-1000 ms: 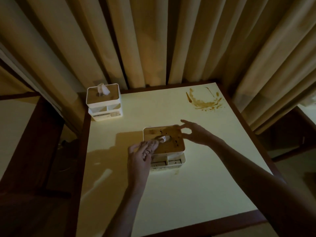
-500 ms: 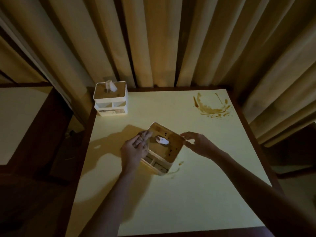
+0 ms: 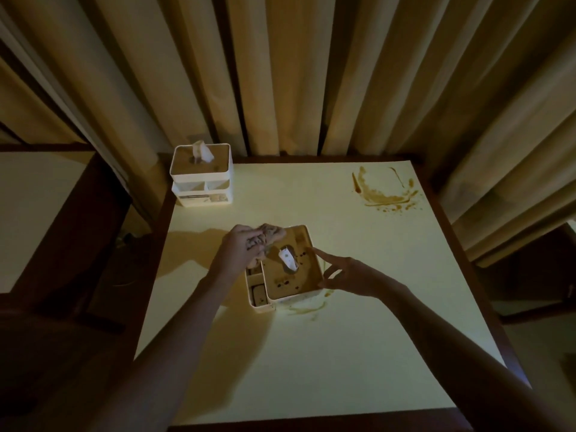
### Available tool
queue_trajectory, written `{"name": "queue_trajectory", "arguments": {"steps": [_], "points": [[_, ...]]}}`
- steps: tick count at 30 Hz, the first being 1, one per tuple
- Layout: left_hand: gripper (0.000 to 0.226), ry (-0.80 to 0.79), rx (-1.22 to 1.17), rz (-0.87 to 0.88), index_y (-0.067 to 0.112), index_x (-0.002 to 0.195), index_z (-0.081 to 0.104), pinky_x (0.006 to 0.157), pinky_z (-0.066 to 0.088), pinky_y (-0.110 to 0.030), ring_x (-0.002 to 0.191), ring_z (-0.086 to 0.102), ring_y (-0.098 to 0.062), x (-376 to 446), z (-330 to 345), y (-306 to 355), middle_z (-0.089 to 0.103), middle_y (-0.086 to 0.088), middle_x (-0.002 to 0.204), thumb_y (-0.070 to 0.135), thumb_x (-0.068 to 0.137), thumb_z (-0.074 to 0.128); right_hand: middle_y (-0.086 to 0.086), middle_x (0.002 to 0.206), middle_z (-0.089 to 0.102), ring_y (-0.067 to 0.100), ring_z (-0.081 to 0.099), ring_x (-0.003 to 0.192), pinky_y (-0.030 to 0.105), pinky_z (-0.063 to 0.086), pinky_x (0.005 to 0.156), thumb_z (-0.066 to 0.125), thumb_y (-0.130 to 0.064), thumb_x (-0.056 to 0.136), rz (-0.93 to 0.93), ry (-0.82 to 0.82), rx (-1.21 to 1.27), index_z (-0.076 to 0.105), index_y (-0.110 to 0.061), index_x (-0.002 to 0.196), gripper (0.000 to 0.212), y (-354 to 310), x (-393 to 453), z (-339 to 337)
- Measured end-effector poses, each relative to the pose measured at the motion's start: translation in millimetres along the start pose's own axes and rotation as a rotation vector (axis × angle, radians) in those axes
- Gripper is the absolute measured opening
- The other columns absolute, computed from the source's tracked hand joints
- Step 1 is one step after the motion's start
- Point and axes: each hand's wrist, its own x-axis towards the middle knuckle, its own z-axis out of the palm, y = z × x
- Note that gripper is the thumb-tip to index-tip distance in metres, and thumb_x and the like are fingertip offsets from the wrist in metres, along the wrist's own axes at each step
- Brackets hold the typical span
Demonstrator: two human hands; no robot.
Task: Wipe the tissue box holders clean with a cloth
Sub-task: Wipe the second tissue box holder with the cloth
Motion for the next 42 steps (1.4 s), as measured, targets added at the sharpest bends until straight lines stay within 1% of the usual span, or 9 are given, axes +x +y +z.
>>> {"name": "queue_trajectory", "arguments": {"steps": [4, 7, 10, 14, 19, 22, 29, 34, 42], "points": [[0.039, -0.085, -0.013, 0.041, 0.006, 0.125, 0.06, 0.079, 0.036, 0.002, 0.109, 0.048, -0.006, -35, 4, 2, 0.043, 0.001, 0.138, 0.01, 0.087, 0.066, -0.005, 0.104, 0.069, -0.001, 0.06, 0.085, 0.025, 0.05, 0.088, 0.067, -0.044, 0.083, 0.036, -0.024, -0.145, 0.004, -0.058, 0.14, 0.086, -5, -1, -6], [0.04, -0.133, -0.001, 0.053, 0.009, 0.127, 0.059, 0.096, 0.037, -0.012, 0.12, 0.047, -0.006, -61, 9, 1, 0.036, 0.01, 0.147, 0.012, 0.088, 0.066, 0.004, 0.123, 0.057, 0.011, 0.054, 0.103, 0.025, 0.042, 0.09, 0.065, -0.051, 0.082, 0.045, -0.083, -0.3, -0.003, -0.048, 0.147, 0.095, -14, 6, -13], [0.041, -0.142, -0.012, 0.047, 0.011, 0.126, 0.059, 0.094, 0.04, -0.013, 0.117, 0.049, -0.004, -65, 10, 2, 0.042, 0.01, 0.143, 0.011, 0.086, 0.068, 0.015, 0.137, 0.046, 0.026, 0.047, 0.124, 0.035, 0.04, 0.098, 0.07, -0.057, 0.075, 0.077, -0.137, -0.396, -0.014, -0.045, 0.146, 0.111, -20, 18, -21], [0.041, -0.091, 0.05, 0.041, 0.012, 0.128, 0.059, 0.1, 0.035, -0.018, 0.123, 0.051, -0.015, -43, 7, 4, 0.046, 0.006, 0.143, 0.013, 0.088, 0.065, 0.015, 0.143, 0.037, 0.031, 0.041, 0.13, 0.04, 0.036, 0.103, 0.073, -0.055, 0.074, 0.105, -0.168, -0.435, -0.016, -0.043, 0.146, 0.115, -26, 24, -25], [0.041, -0.019, 0.123, 0.01, 0.011, 0.132, 0.056, 0.103, 0.031, -0.022, 0.127, 0.047, -0.018, -7, 4, 7, 0.045, 0.002, 0.144, 0.014, 0.091, 0.059, 0.003, 0.16, -0.01, 0.035, -0.008, 0.145, 0.057, 0.01, 0.113, 0.072, -0.058, 0.072, 0.095, -0.156, -0.503, -0.015, -0.042, 0.146, 0.116, -21, 28, -24], [0.04, -0.011, 0.144, 0.011, 0.011, 0.13, 0.057, 0.102, 0.031, -0.021, 0.127, 0.047, -0.018, -2, 5, 3, 0.046, 0.001, 0.144, 0.016, 0.09, 0.061, -0.002, 0.157, -0.023, 0.035, -0.02, 0.143, 0.061, 0.006, 0.112, 0.073, -0.057, 0.071, 0.075, -0.159, -0.495, -0.016, -0.04, 0.147, 0.118, -21, 29, -23], [0.028, -0.116, 0.107, 0.137, 0.01, 0.113, 0.067, 0.09, 0.05, -0.029, 0.101, 0.061, -0.014, -66, 17, 7, 0.057, 0.004, 0.117, 0.009, 0.085, 0.066, -0.001, 0.156, -0.027, 0.04, -0.02, 0.142, 0.062, 0.009, 0.111, 0.071, -0.059, 0.071, 0.071, -0.144, -0.596, -0.016, -0.033, 0.148, 0.119, -23, 32, -20], [0.019, -0.182, 0.146, 0.185, 0.013, 0.105, 0.07, 0.082, 0.049, -0.026, 0.094, 0.061, -0.01, -85, 15, 9, 0.057, 0.006, 0.108, 0.01, 0.087, 0.065, 0.003, 0.154, -0.03, 0.042, -0.022, 0.14, 0.064, 0.007, 0.11, 0.073, -0.058, 0.071, 0.121, -0.129, -0.639, -0.015, -0.035, 0.148, 0.119, -28, 31, -18], [0.012, 0.116, 0.167, -0.035, 0.007, 0.095, 0.069, 0.076, 0.037, -0.026, 0.094, 0.055, -0.023, -22, 22, 22, 0.051, -0.006, 0.101, 0.01, 0.084, 0.063, 0.002, 0.157, -0.024, 0.04, -0.02, 0.141, 0.066, 0.009, 0.109, 0.075, -0.053, 0.071, 0.118, -0.144, -0.55, -0.015, -0.039, 0.147, 0.118, -29, 28, -19]]}}
